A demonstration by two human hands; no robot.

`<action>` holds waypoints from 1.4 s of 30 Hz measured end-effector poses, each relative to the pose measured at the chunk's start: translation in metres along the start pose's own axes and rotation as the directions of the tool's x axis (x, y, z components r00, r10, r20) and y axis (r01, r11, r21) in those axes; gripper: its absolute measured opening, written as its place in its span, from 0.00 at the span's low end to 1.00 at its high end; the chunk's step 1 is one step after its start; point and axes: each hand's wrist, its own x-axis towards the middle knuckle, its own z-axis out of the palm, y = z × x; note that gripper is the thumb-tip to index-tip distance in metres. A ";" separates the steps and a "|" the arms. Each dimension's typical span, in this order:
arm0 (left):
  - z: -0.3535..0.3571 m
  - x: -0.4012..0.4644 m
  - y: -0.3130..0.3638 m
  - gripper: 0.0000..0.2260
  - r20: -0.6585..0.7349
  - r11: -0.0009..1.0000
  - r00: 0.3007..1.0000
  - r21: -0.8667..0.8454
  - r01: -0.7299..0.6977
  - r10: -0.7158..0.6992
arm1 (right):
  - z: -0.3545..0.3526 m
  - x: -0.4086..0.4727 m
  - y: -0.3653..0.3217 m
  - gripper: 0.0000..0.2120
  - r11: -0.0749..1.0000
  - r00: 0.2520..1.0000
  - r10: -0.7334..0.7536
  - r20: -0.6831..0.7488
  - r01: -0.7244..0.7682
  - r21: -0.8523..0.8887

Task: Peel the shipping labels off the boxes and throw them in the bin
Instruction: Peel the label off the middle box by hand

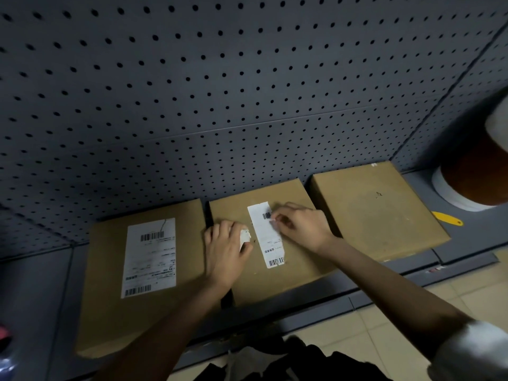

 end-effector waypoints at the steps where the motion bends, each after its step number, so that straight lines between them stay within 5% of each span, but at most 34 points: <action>1: 0.000 0.001 0.000 0.12 -0.001 1.000 1.000 0.005 0.026 -0.026 | 0.001 0.005 0.002 0.11 1.000 1.000 0.014 -0.016 -0.014 -0.012; 8: 0.004 0.001 0.001 0.13 0.051 0.992 0.998 0.118 0.035 -0.041 | 0.022 0.050 -0.003 0.17 0.993 0.992 -0.097 0.075 0.091 0.081; 27: 0.006 0.003 0.002 0.14 0.062 0.990 0.997 0.140 0.032 -0.041 | 0.036 0.062 -0.006 0.06 0.991 0.992 -0.126 0.018 0.127 -0.035; 32: 0.006 0.003 0.002 0.14 0.054 0.989 0.998 0.144 0.033 -0.041 | 0.034 0.063 -0.004 0.14 0.988 0.988 -0.144 0.055 0.146 -0.046; 42: 0.007 0.003 0.002 0.13 0.059 0.990 0.997 0.135 0.037 -0.045 | 0.034 0.065 -0.001 0.10 0.984 0.984 -0.173 0.035 0.174 -0.029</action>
